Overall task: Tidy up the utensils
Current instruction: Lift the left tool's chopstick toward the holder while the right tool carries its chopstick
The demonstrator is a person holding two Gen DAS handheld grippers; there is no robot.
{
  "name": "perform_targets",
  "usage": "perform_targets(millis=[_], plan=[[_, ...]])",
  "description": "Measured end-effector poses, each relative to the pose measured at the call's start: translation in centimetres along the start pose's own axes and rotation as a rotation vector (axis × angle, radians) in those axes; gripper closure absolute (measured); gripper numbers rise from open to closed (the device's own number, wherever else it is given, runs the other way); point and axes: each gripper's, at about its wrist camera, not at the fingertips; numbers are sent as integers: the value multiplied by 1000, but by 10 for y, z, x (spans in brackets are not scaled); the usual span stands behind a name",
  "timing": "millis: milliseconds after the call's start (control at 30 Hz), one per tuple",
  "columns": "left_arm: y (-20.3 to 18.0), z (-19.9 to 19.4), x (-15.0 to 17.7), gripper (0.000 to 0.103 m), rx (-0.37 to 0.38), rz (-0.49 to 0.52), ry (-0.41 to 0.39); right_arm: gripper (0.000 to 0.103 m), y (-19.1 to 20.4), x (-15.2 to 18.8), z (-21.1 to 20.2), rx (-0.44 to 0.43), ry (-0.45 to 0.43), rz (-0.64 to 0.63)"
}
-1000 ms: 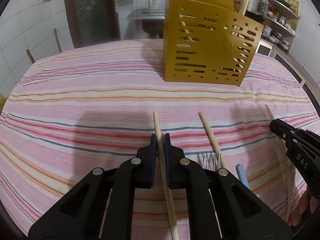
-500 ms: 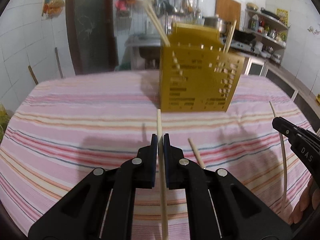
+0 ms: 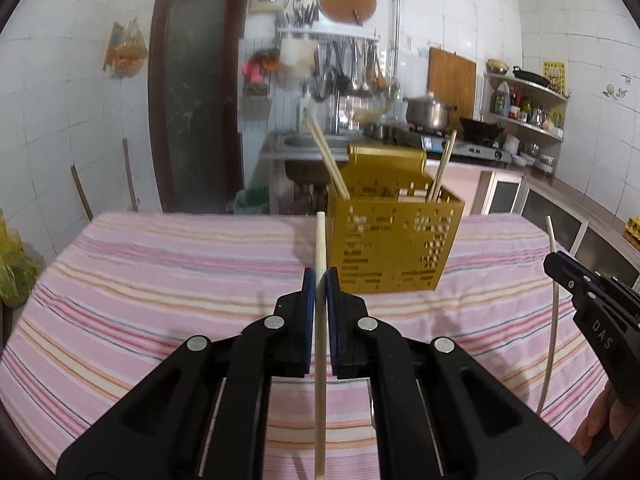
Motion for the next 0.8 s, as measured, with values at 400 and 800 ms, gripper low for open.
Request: perform_targets(millis=[400, 800], plan=[[12, -43, -12, 98, -29, 22, -108, 99, 13, -15, -31, -12, -89, -25], [25, -25, -14, 98, -5, -4, -74, 98, -10, -10, 24, 18, 96, 1]])
Point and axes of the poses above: each gripper's, at about its wrist camera, not at the fingertips, and z roughly the way its jaws point, y to its left, x to its underside, and after that the axes turned 10 degrees about z, right-handed
